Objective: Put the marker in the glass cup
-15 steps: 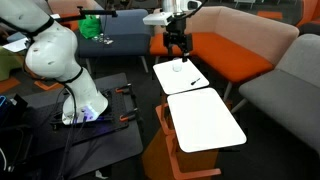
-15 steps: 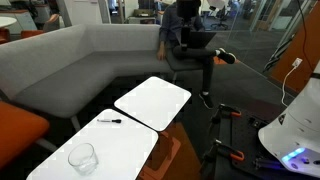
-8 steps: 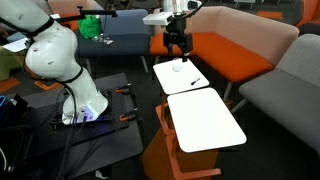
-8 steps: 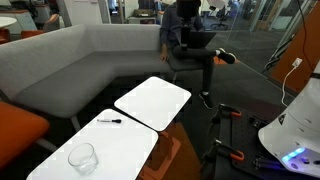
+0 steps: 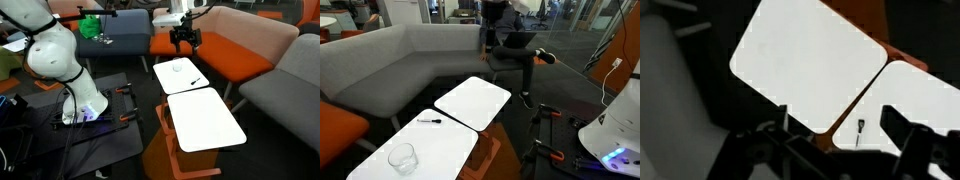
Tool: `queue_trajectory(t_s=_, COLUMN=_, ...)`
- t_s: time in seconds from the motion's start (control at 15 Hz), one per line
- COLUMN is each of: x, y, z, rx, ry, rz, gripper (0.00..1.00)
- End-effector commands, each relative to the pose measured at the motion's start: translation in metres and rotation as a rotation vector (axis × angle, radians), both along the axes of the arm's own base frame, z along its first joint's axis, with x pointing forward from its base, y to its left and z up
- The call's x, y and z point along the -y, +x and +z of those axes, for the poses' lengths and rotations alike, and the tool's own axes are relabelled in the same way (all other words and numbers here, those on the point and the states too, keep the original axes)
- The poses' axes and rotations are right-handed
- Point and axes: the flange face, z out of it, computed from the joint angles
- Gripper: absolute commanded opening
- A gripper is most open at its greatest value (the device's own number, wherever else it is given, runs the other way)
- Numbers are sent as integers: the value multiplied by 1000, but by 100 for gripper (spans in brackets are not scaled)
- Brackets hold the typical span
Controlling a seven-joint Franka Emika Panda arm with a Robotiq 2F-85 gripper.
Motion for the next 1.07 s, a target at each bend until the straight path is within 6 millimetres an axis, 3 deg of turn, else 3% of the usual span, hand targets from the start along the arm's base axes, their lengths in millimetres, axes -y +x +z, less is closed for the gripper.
queue_trajectory(t_s=0.0, x=-23, y=44, z=-28, rx=16, ry=17, rz=136, gripper=100)
queue_trajectory(t_s=0.27, x=-57, y=100, z=-87, rx=18, ry=109, rz=170, gripper=100)
queue_trajectory(t_s=0.6, x=-76, y=162, z=-158, rx=-60, ry=243, rz=38, gripper=100)
queue_trajectory(t_s=1.0, x=-108, y=194, z=-231, rx=-218, ry=217, rz=67, gripper=100)
